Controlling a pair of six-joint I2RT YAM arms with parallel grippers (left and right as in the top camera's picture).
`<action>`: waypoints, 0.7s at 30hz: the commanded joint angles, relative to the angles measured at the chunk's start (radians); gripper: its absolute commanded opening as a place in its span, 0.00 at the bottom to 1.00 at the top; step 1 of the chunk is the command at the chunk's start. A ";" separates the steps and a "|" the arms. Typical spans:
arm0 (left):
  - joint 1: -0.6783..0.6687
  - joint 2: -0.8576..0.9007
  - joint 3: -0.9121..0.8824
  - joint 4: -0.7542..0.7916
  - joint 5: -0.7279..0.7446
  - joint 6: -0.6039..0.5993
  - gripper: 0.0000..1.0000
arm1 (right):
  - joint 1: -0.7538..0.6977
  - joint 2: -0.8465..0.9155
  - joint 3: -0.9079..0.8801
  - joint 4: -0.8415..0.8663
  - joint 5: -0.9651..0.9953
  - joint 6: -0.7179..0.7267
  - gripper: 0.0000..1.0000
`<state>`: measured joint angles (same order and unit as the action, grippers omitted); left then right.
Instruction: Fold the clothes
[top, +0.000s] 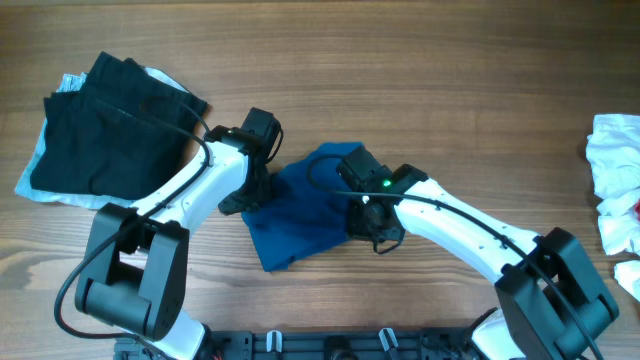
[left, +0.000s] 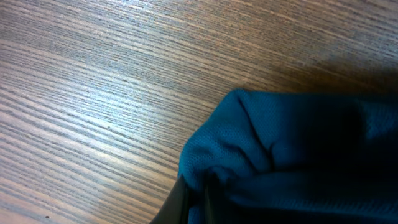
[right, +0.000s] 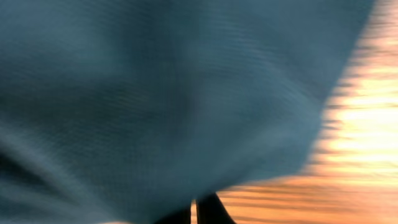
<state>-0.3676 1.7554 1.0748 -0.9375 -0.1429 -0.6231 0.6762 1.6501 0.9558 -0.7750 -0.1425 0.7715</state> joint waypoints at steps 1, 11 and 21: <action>0.007 0.018 -0.011 0.005 -0.034 -0.018 0.04 | 0.000 -0.036 -0.002 0.048 -0.167 -0.091 0.14; 0.007 0.018 -0.011 0.005 -0.034 -0.018 0.04 | 0.010 -0.037 -0.002 0.056 -0.201 -0.059 0.48; 0.007 0.018 -0.011 0.006 -0.034 -0.018 0.04 | 0.087 0.000 -0.003 0.134 -0.054 0.123 0.37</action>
<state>-0.3676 1.7554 1.0748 -0.9352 -0.1448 -0.6239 0.7521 1.6306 0.9554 -0.6445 -0.2466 0.8352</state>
